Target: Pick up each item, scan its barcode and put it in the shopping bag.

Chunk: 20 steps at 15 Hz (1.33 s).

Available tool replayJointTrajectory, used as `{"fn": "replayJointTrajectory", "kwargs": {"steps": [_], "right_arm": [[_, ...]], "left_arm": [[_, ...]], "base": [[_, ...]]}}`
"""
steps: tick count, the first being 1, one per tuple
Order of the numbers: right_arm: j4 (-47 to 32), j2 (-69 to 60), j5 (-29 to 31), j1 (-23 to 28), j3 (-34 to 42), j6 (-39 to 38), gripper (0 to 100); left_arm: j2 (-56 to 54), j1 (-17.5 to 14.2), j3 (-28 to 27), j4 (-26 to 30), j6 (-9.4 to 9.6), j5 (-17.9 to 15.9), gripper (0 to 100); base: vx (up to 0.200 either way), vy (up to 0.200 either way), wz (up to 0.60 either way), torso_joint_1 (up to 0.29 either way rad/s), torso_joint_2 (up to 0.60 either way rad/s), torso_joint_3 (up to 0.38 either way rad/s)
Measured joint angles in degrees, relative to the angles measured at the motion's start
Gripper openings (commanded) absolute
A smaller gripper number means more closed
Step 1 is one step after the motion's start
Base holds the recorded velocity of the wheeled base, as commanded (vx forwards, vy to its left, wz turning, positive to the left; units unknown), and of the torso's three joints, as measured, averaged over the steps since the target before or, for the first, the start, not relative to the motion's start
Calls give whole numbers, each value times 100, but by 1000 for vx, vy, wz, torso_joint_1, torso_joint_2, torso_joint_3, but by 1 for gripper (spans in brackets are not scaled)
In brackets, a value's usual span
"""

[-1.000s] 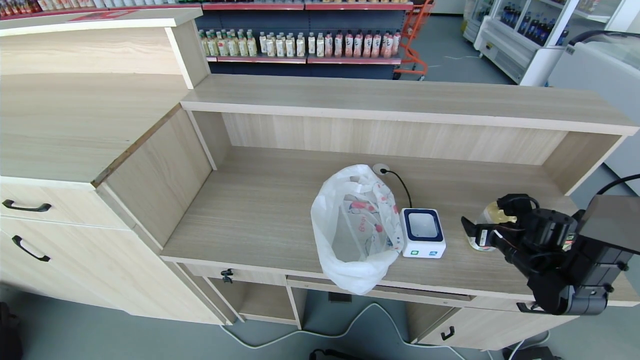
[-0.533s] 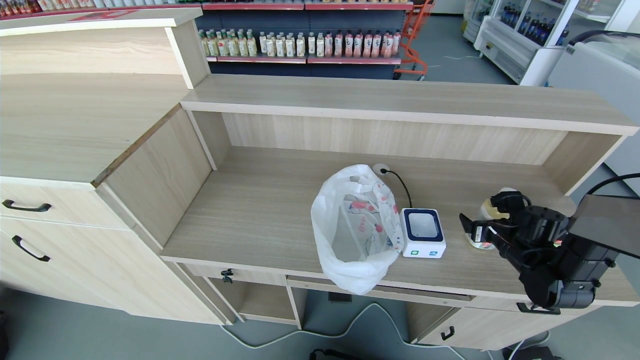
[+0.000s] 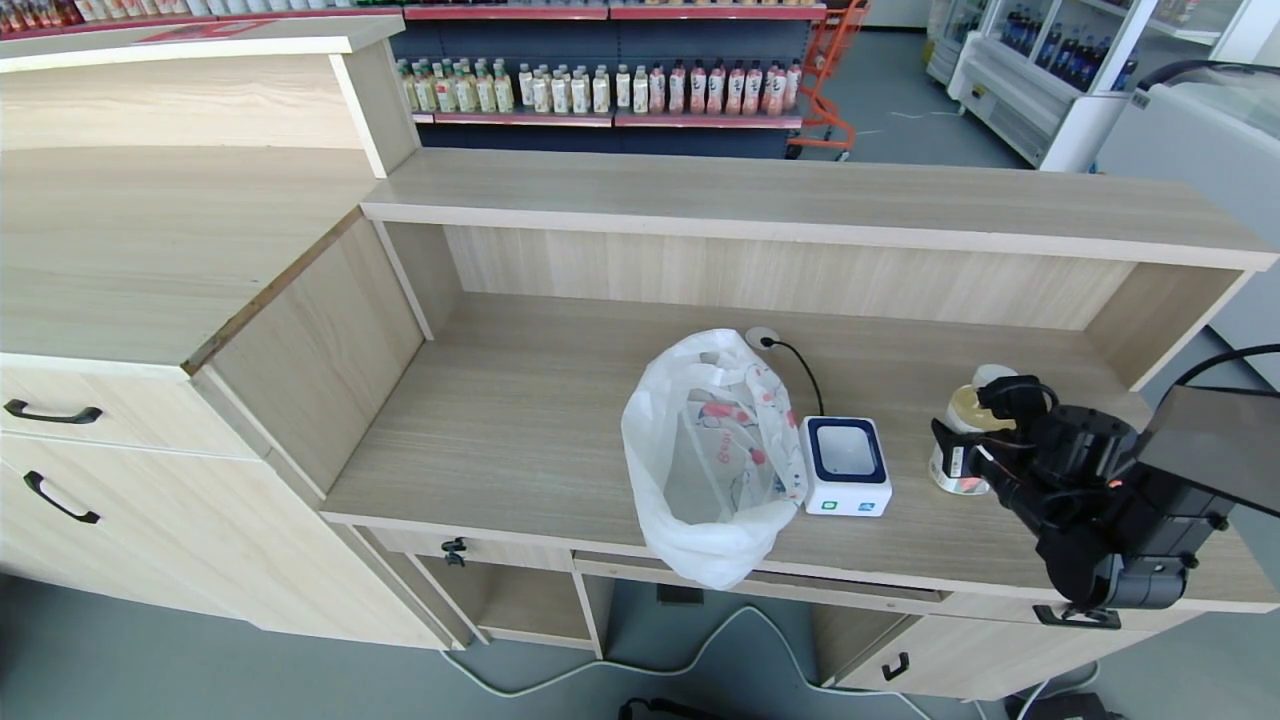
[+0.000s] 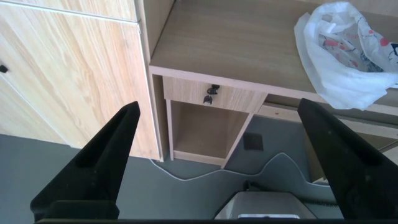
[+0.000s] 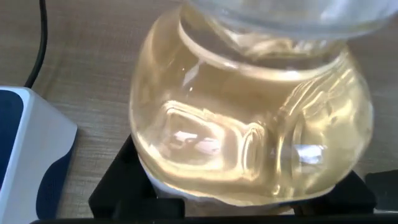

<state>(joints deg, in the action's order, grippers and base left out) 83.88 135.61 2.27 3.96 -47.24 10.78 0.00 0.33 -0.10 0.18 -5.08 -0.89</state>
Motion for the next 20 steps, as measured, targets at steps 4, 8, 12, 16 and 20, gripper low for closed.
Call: {"fn": "replayJointTrajectory", "kwargs": {"steps": [4, 8, 12, 16, 20], "right_arm": [[22, -18, -4, 11, 44, 83, 0], [-350, -536, -566, 78, 308, -246, 0], [-2255, -2108, -1743, 223, 463, -980, 0], [-4902, -4253, -4017, 207, 69, -1972, 0], [-6025, -6254, -5570, -564, 11, -3151, 0]], "left_arm": [[2, 2, 0, -2, 0, 2, 100], [0, 2, 0, 0, 0, 0, 100], [0, 2, 0, 0, 0, 0, 100], [0, 2, 0, 0, 0, 0, 100], [0, 2, 0, 0, 0, 0, 100]], "base": [[0, 0, 0, 0, 0, 0], [0, 0, 0, 0, 0, 0], [0, 0, 0, 0, 0, 0], [0, 0, 0, 0, 0, 0], [0, 0, 0, 0, 0, 0]]}}
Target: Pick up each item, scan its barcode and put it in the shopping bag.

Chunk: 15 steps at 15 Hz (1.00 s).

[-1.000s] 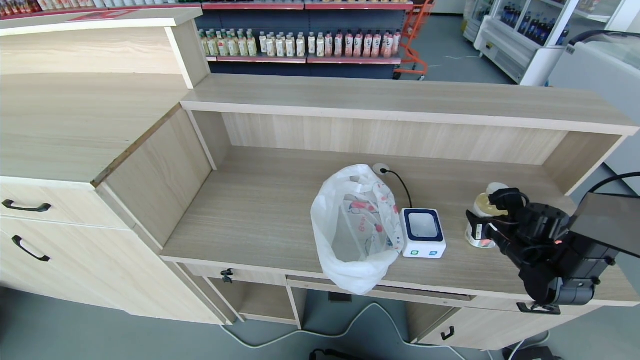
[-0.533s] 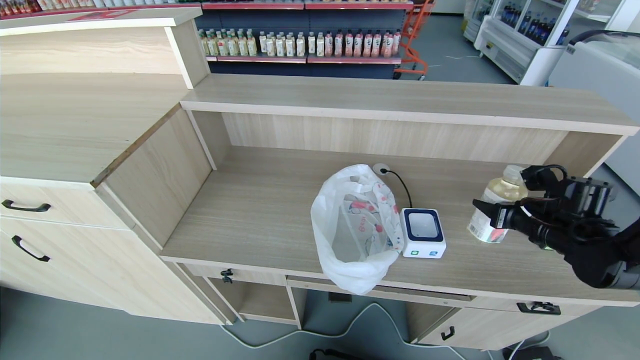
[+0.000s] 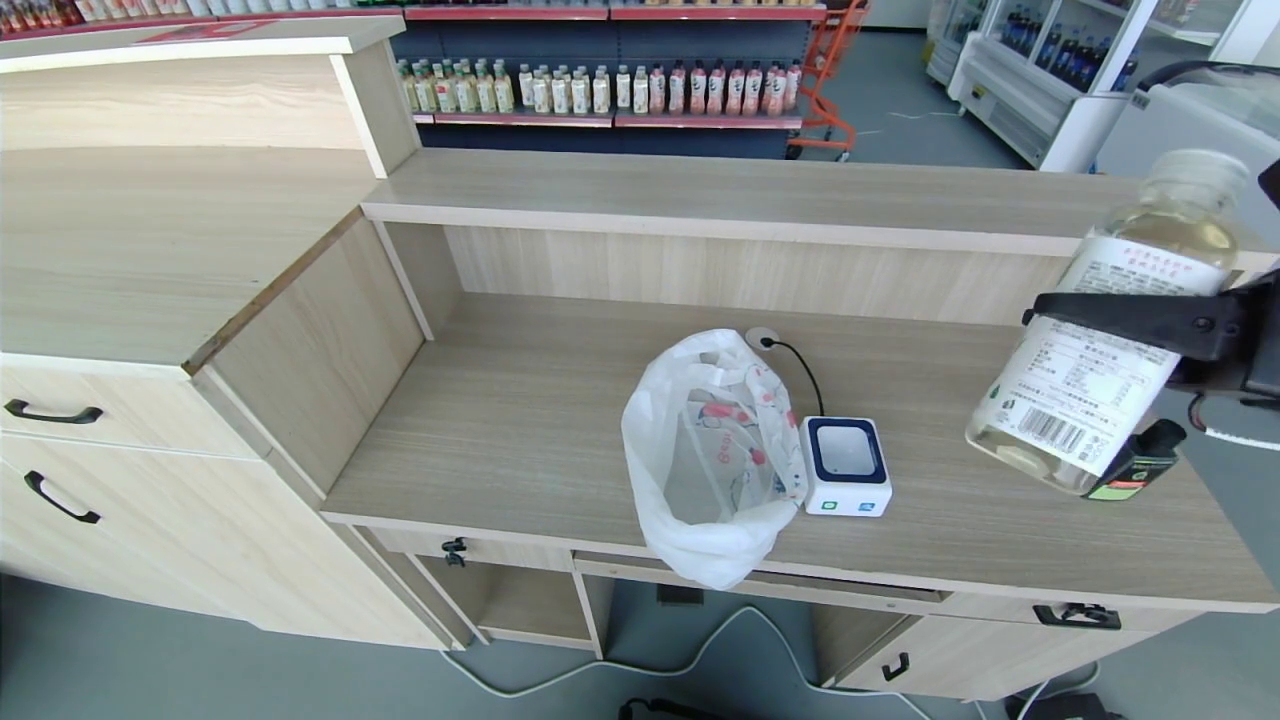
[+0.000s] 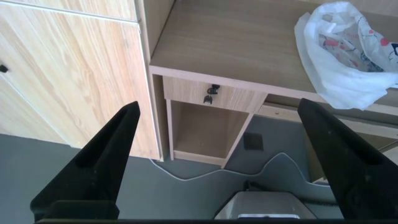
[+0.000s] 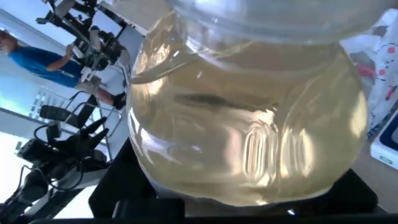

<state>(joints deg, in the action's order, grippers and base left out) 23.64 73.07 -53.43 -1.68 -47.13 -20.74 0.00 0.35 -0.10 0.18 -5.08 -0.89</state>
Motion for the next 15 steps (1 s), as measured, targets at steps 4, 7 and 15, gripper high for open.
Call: {"fn": "replayJointTrajectory", "kwargs": {"steps": [4, 7, 15], "right_arm": [[-301, -1122, -224, -1245, 80, -833, 0], [-569, -1449, -227, -1738, 85, -870, 0], [-862, -1748, -199, -2025, 513, -149, 0]], "left_arm": [[2, 0, 0, 0, 0, 0, 100], [0, 0, 0, 0, 0, 0, 100], [2, 0, 0, 0, 0, 0, 100]], "base": [[0, 0, 0, 0, 0, 0], [0, 0, 0, 0, 0, 0], [0, 0, 0, 0, 0, 0]]}}
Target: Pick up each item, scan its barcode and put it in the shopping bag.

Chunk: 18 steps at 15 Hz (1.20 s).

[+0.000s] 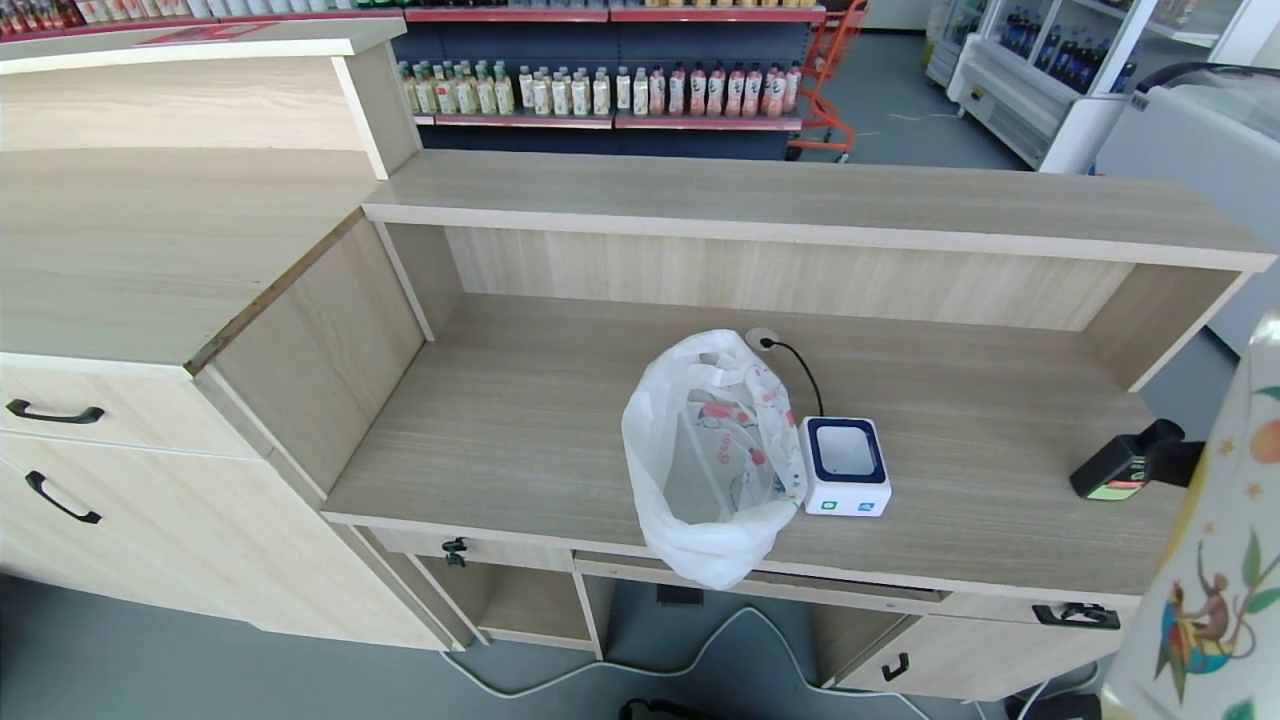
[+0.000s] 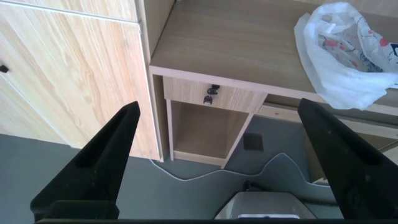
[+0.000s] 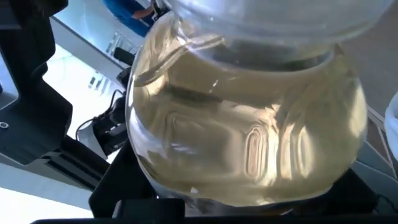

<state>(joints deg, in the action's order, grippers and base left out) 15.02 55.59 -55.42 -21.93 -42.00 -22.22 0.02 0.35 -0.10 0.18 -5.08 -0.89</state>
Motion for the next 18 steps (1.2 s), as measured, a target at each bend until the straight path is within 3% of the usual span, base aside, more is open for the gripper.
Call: {"fn": "replayJointTrajectory", "kwargs": {"steps": [12, 13, 16, 18], "right_arm": [[4, 177, 115, -45, 154, 391, 0], [20, 215, 255, -33, 149, 657, 0], [395, 731, 1015, 463, 165, 2660, 0], [1556, 1445, 1089, 1033, 206, 3484, 0]], "left_arm": [[0, 0, 0, -2, 0, 0, 100], [-2, 0, 0, 0, 0, 0, 100], [0, -2, 0, 0, 0, -1, 100], [-2, 0, 0, 0, 0, 0, 100]], "base": [[0, 0, 0, 0, 0, 0], [0, 0, 0, 0, 0, 0], [0, 0, 0, 0, 0, 0], [0, 0, 0, 0, 0, 0]]}}
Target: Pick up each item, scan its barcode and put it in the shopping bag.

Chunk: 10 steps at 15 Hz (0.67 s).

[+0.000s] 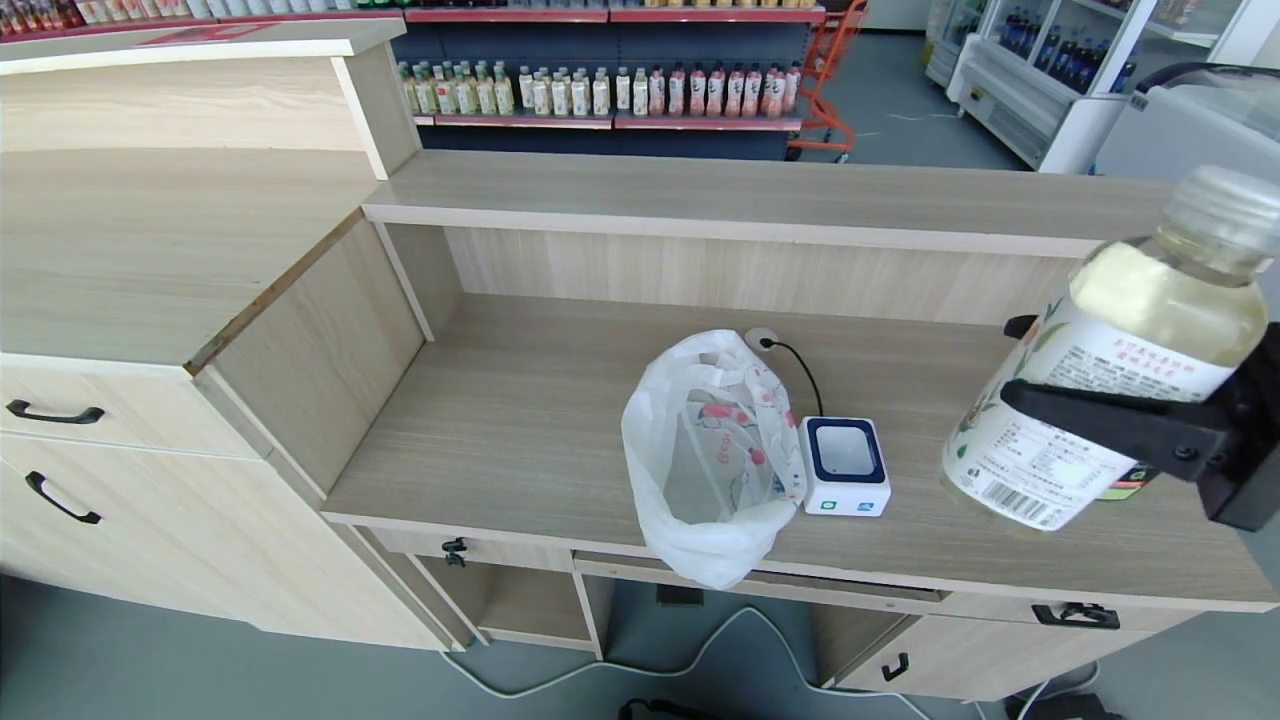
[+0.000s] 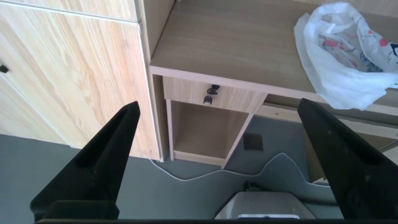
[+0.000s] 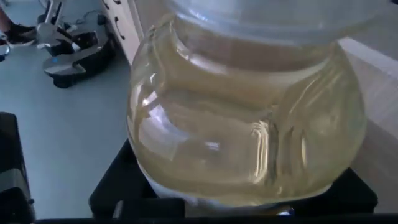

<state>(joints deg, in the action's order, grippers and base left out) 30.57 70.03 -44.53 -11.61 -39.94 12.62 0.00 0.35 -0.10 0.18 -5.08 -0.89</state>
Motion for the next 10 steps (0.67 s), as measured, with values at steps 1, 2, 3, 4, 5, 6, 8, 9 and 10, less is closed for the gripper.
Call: {"fn": "replayJointTrajectory", "kwargs": {"steps": [1, 2, 3, 4, 5, 6, 8, 9, 10], "right_arm": [[684, 406, -9, 238, 9, 328, 0], [1385, 905, -73, 478, -17, 697, 0], [1915, 1386, -163, 649, -102, 1064, 0], [2343, 1858, -277, 784, -239, 1456, 0], [2644, 2349, -433, 886, -474, 1908, 0], [2829, 2754, -596, 957, -747, 2352, 0], [3071, 3576, -1150, 1097, -1381, 3405, 0], [3115, 3857, -1347, 1156, -1560, 3752, 0], [3128, 4135, -1492, 1215, -1654, 4048, 0]], "left_arm": [[0, 0, 0, 0, 0, 0, 100], [0, 0, 0, 0, 0, 0, 100], [2, 0, 0, 0, 0, 0, 100], [2, 0, 0, 0, 0, 0, 100], [0, 0, 0, 0, 0, 0, 100], [0, 0, 0, 0, 0, 0, 100], [0, 0, 0, 0, 2, 0, 100], [0, 0, 0, 0, 0, 0, 100], [2, 0, 0, 0, 0, 0, 100]], "base": [[0, 0, 0, 0, 0, 0], [0, 0, 0, 0, 0, 0], [0, 0, 0, 0, 0, 0], [0, 0, 0, 0, 0, 0], [0, 0, 0, 0, 0, 0], [0, 0, 0, 0, 0, 0], [0, 0, 0, 0, 0, 0], [0, 0, 0, 0, 0, 0], [0, 0, 0, 0, 0, 0]]}}
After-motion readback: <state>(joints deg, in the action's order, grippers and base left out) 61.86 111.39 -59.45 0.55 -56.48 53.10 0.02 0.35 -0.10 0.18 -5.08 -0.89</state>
